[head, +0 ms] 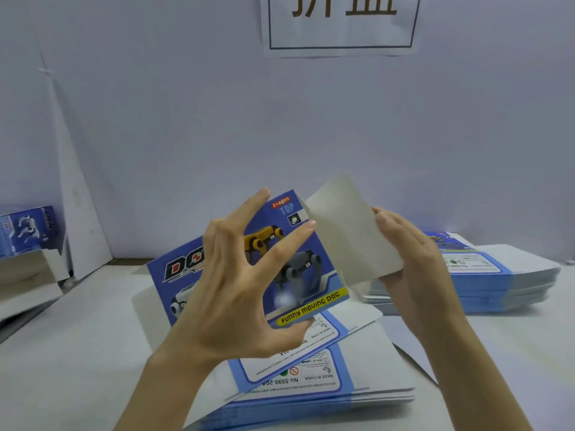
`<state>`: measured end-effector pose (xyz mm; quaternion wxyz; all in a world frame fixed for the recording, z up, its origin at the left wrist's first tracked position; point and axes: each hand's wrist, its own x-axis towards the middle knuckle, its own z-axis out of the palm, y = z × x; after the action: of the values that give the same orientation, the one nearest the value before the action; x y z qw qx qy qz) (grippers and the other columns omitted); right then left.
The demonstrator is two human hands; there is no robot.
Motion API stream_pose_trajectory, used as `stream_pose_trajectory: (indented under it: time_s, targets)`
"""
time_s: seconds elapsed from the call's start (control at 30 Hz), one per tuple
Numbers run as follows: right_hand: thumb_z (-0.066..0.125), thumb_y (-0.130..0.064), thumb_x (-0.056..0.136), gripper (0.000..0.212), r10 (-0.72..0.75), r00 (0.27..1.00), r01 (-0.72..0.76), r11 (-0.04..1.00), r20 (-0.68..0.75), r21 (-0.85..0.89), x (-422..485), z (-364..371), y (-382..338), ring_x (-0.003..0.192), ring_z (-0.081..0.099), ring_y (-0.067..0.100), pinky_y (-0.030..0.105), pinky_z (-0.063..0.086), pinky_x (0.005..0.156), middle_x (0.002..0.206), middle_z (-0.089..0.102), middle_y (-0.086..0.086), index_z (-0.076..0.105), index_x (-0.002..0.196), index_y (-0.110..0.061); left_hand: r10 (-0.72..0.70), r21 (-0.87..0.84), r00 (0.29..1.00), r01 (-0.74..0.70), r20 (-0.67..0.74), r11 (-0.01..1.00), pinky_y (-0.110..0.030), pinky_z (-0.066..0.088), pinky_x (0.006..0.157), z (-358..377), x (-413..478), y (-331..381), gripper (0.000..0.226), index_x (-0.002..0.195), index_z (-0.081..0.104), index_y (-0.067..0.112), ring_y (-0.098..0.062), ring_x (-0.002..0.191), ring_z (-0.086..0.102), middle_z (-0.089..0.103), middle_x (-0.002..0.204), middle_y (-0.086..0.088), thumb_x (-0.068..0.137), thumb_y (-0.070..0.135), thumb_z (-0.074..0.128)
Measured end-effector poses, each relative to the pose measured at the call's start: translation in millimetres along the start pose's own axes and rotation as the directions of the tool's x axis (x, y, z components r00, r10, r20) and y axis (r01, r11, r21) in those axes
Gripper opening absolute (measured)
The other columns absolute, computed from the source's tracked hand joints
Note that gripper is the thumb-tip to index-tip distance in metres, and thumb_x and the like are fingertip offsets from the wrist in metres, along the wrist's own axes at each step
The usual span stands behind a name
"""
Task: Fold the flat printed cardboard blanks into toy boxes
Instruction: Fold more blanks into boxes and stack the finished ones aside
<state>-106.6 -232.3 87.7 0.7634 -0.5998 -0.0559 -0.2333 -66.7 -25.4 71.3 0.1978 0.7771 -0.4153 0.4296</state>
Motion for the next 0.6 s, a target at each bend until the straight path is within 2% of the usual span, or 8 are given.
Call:
stream_pose_trajectory:
  time_s: [0.07,0.17,0.27,0.3,0.4,0.5,0.6]
  targets:
    - [0.066,-0.043,0.079,0.018,0.143,0.98,-0.161,0.978,0.135,0.136,-0.7,-4.0,-3.1,0.076,0.068,0.01,0.025,0.054,0.058,0.084,0.072,-0.002,0.077,0.085,-0.031,-0.003,-0.057,1.0,0.002,-0.014,0.998,-0.053,0.049,0.091,-0.4,0.9,4.7,0.085,0.138,0.039,0.029,-0.021,0.134,0.027,0.015,0.149,-0.008,0.068,0.069,0.065]
    - [0.066,-0.048,0.07,0.024,0.217,0.938,-0.257,0.958,0.269,0.125,-2.2,-4.6,-2.3,0.069,0.067,0.009,0.023,0.051,0.053,0.08,0.071,-0.002,0.077,0.084,-0.03,0.034,-0.068,0.999,-0.035,-0.025,0.997,-0.051,0.05,0.088,0.5,1.5,10.0,0.082,0.137,0.039,0.03,-0.028,0.129,0.036,0.019,0.146,-0.007,0.069,0.067,0.067]
    - [0.068,-0.054,0.061,0.051,0.263,0.926,-0.283,0.958,0.271,0.037,-1.4,-3.0,-0.2,0.07,0.064,0.011,0.025,0.051,0.054,0.086,0.068,0.002,0.071,0.103,-0.025,0.03,-0.078,0.999,-0.032,-0.026,0.996,-0.051,0.051,0.087,0.3,1.4,11.5,0.082,0.136,0.039,0.03,-0.03,0.127,0.039,0.02,0.145,-0.006,0.068,0.065,0.068]
    - [0.067,-0.052,0.062,0.053,0.272,0.925,-0.294,0.955,0.266,0.047,-0.3,-5.0,-0.1,0.069,0.065,0.012,0.026,0.051,0.053,0.086,0.067,0.003,0.069,0.107,-0.022,0.021,-0.082,1.0,-0.023,-0.023,0.996,-0.051,0.051,0.087,-0.3,1.3,11.2,0.082,0.136,0.039,0.03,-0.028,0.129,0.037,0.02,0.145,-0.006,0.069,0.066,0.067]
    - [0.061,-0.04,0.073,0.026,0.245,0.936,-0.295,0.937,0.252,0.187,1.7,-15.8,-6.6,0.067,0.068,0.014,0.031,0.053,0.052,0.078,0.07,0.002,0.074,0.089,-0.024,-0.002,-0.062,1.0,0.003,0.007,0.998,-0.051,0.047,0.095,-2.0,1.2,10.1,0.084,0.138,0.037,0.029,-0.023,0.134,0.03,0.018,0.147,-0.006,0.069,0.07,0.061]
    - [0.065,-0.041,0.067,0.02,0.205,0.951,-0.269,0.919,0.233,0.288,3.2,-27.6,-11.9,0.07,0.069,0.016,0.038,0.054,0.059,0.079,0.071,0.0,0.075,0.079,-0.028,-0.028,-0.019,0.995,0.03,0.091,0.999,-0.038,0.036,0.103,-4.9,2.3,11.5,0.092,0.144,0.031,0.029,-0.02,0.135,0.024,0.01,0.153,-0.009,0.066,0.071,0.058]
    - [0.077,-0.038,0.056,0.028,0.197,0.944,-0.265,0.931,0.266,0.25,3.5,-29.0,-12.4,0.071,0.069,0.017,0.038,0.054,0.06,0.08,0.071,0.0,0.076,0.081,-0.027,-0.031,0.078,0.984,0.018,0.177,0.997,-0.033,0.021,0.105,-9.8,4.6,16.8,0.101,0.149,0.025,0.03,-0.022,0.132,0.026,0.006,0.157,-0.016,0.063,0.073,0.056]
